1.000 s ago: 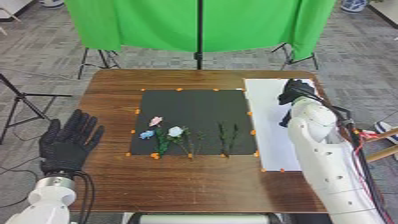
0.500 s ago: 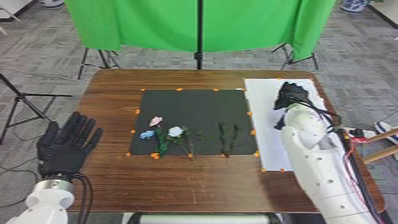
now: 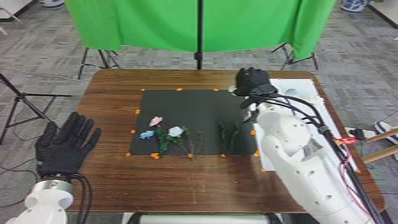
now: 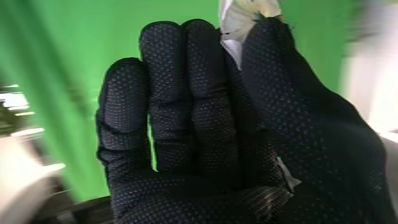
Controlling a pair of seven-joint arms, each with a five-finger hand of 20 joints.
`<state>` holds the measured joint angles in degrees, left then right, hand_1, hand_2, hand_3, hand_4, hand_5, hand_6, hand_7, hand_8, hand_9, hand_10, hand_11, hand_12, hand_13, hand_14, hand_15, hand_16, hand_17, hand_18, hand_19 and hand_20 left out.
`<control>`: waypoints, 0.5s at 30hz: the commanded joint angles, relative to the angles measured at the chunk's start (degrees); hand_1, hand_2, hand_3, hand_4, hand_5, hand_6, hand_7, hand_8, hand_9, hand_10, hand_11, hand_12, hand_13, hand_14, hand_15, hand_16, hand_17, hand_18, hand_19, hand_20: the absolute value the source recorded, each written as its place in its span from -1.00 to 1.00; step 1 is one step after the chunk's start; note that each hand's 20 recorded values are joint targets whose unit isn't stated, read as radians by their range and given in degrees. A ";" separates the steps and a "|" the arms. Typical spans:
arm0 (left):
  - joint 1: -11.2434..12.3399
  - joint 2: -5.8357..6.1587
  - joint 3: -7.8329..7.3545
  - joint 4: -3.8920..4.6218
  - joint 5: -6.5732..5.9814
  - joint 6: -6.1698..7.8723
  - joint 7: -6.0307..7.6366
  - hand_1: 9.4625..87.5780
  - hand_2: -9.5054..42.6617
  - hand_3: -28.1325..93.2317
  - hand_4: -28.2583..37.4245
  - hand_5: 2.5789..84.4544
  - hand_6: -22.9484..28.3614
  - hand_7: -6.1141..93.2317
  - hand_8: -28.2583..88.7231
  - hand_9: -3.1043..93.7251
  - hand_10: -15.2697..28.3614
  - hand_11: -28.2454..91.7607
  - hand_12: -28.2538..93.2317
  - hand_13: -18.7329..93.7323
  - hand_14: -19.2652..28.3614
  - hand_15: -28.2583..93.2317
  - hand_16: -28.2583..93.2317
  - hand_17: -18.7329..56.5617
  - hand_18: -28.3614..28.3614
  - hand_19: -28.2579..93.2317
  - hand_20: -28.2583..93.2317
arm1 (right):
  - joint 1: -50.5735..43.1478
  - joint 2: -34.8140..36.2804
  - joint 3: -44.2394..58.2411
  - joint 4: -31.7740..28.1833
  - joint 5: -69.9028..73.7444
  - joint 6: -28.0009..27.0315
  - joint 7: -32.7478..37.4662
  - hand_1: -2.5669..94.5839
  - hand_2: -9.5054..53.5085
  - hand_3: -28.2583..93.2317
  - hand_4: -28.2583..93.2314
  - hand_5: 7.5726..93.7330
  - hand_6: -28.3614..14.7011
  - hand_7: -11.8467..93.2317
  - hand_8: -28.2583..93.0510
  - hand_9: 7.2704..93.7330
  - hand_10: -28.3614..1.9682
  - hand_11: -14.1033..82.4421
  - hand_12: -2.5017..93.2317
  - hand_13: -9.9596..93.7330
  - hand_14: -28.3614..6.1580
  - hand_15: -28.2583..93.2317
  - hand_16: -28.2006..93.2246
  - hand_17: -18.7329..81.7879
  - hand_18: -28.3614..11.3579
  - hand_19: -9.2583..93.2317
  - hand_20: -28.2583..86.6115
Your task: Arrange flowers
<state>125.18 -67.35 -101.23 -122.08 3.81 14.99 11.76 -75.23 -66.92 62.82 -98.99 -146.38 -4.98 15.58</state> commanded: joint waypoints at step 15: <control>-0.58 0.31 -0.07 0.39 0.29 1.10 -1.54 -0.49 -0.13 0.68 -1.00 0.13 0.24 -0.53 -0.67 -0.07 0.39 -0.10 -0.29 -0.10 0.45 0.17 -0.61 -0.61 0.53 0.03 -0.23 | -0.05 0.74 -11.46 -0.56 -8.18 -8.14 -7.36 0.31 -1.00 0.56 -1.00 0.50 0.26 -0.05 -0.38 0.72 0.16 -0.49 -0.06 0.49 0.25 0.09 0.14 0.00 -0.68 0.74 0.12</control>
<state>124.16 -66.99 -100.90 -121.97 3.75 16.11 11.23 -73.20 -69.19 51.90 -97.93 -155.04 -10.94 7.16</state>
